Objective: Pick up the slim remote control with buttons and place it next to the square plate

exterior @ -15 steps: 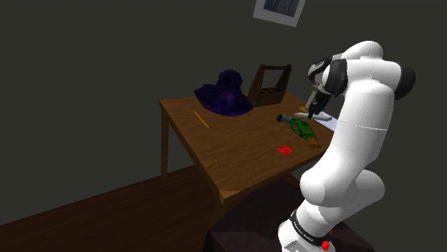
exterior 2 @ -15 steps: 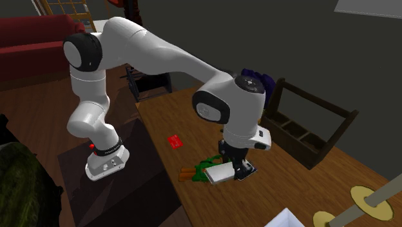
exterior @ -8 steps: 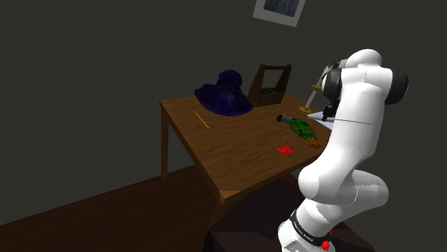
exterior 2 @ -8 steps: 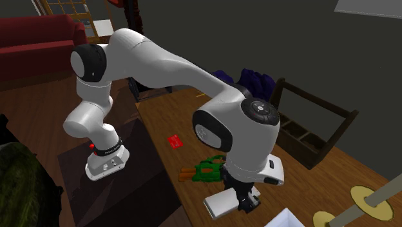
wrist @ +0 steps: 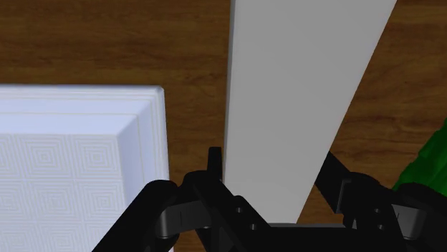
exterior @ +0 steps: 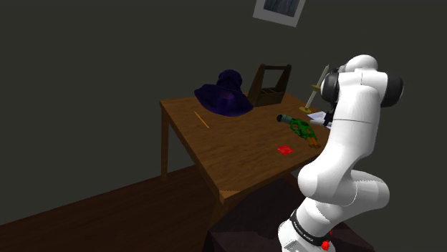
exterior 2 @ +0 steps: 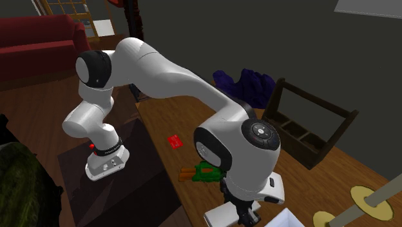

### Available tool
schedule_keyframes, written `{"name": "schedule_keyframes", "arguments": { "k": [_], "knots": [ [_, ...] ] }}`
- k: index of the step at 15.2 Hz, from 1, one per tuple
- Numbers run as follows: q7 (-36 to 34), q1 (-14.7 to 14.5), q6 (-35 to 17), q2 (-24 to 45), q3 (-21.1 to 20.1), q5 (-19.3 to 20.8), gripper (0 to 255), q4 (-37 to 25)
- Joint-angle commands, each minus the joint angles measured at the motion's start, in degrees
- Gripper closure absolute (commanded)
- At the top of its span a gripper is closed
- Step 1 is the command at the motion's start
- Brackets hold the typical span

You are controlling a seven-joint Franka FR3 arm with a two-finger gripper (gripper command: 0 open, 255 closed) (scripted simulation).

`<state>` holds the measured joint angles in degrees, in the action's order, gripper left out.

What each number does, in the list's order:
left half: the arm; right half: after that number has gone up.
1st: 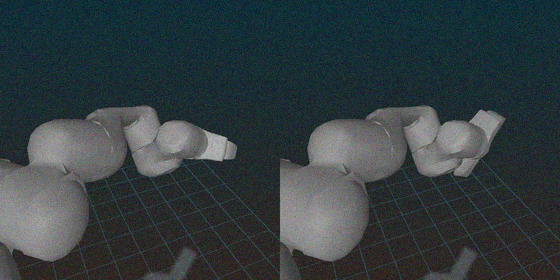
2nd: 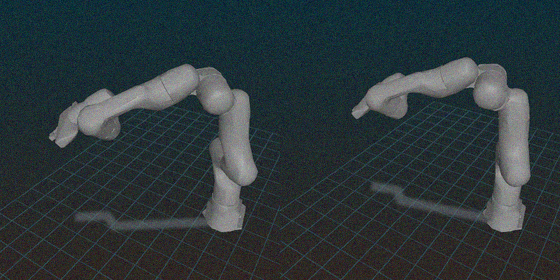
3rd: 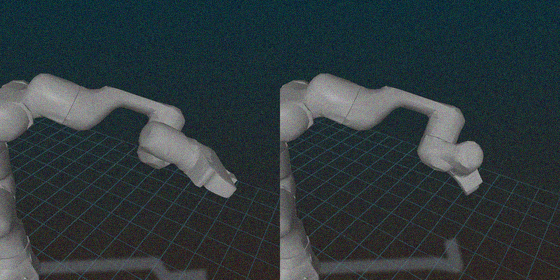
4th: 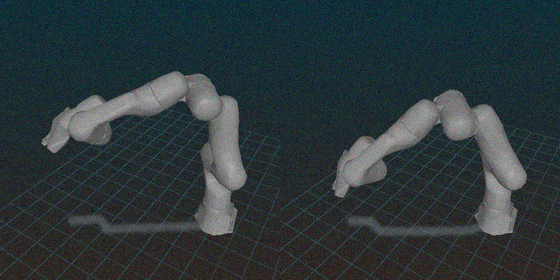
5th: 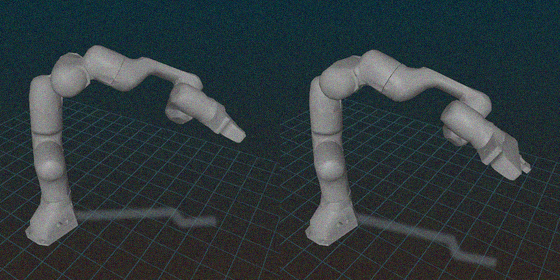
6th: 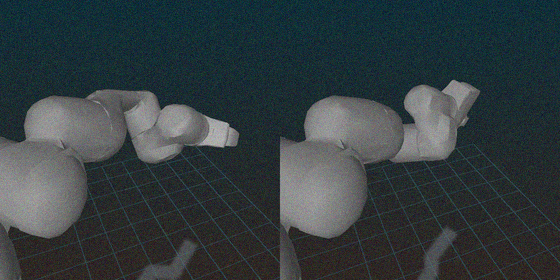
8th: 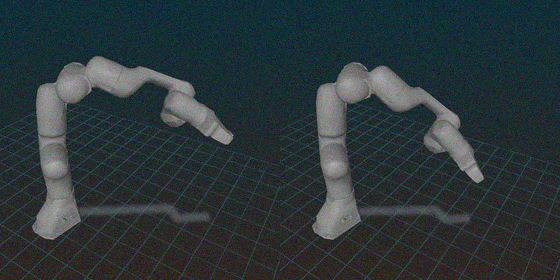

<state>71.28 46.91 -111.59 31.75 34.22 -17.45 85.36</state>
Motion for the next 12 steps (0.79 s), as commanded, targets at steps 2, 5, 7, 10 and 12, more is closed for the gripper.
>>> {"name": "schedule_keyframes", "arguments": {
  "k": [2, 5, 7, 10, 12],
  "knots": [
    [0.3, -0.1, -2.2, 0.6, -0.3, -0.5, 255, 1.6],
    [0.6, 0.0, -4.0, 1.4, -0.6, -1.0, 255, 2.8],
    [1.0, 0.1, -5.7, 2.3, -1.0, -1.6, 255, 3.7],
    [1.0, 0.1, -5.7, 2.3, -1.0, -1.6, 255, 3.7],
    [1.0, 0.1, -5.7, 2.3, -1.0, -1.6, 255, 3.7]
  ]
}}
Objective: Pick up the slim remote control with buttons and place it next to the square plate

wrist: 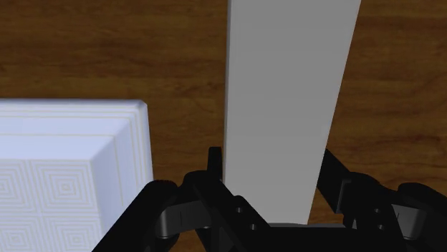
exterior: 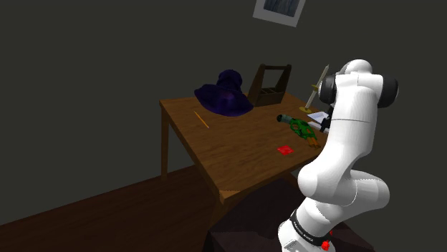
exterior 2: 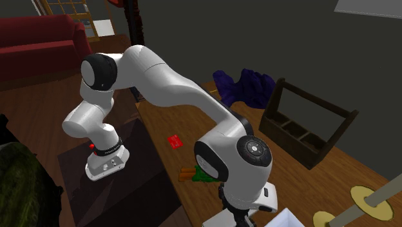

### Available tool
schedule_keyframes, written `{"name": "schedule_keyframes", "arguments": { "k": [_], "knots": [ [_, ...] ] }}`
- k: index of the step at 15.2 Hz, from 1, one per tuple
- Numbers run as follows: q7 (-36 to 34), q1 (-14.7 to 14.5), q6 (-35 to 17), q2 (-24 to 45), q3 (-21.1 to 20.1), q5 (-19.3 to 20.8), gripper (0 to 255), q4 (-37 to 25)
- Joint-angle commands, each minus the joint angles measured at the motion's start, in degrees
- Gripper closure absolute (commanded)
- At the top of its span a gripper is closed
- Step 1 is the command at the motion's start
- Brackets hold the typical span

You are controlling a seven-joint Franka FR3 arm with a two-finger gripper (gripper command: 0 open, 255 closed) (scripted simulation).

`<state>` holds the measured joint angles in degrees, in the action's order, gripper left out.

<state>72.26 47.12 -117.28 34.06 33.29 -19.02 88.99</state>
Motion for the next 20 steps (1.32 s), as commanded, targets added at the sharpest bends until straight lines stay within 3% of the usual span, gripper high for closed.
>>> {"name": "schedule_keyframes", "arguments": {
  "k": [1, 3, 4, 9, 13, 20],
  "knots": [
    [0.0, -0.1, 0.0, 0.0, -0.1, 0.0, 255, 0.1],
    [0.0, -0.1, 0.0, 0.0, -0.1, 0.0, 255, 0.1],
    [0.0, -0.1, -0.1, 0.0, -0.1, 0.0, 0, 0.1],
    [0.0, -0.1, 0.0, 0.0, -0.1, 0.0, 0, 0.1],
    [-1.1, -0.4, 5.7, -2.6, 1.0, 1.7, 0, -3.5],
    [-1.1, -0.4, 5.7, -2.6, 1.0, 1.7, 0, -3.5]
  ]
}}
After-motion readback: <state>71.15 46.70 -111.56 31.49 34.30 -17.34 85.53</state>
